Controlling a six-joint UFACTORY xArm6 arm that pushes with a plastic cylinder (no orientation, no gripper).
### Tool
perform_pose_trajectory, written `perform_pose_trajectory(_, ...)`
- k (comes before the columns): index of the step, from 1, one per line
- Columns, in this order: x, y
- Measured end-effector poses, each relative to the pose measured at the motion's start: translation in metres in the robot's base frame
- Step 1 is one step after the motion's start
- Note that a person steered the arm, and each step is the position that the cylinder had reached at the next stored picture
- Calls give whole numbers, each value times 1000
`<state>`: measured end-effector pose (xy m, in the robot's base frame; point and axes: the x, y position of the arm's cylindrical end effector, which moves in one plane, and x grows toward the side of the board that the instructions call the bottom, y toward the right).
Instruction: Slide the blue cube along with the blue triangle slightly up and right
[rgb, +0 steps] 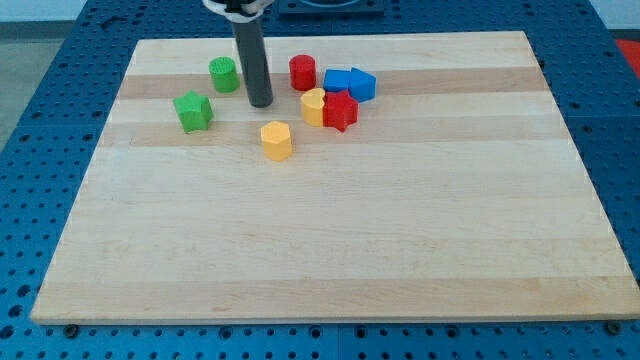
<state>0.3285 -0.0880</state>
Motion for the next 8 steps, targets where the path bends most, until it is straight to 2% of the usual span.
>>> perform_pose_trajectory(3, -18, 39)
perform_pose_trajectory(6, -12, 103)
perform_pose_trajectory(8, -12, 112)
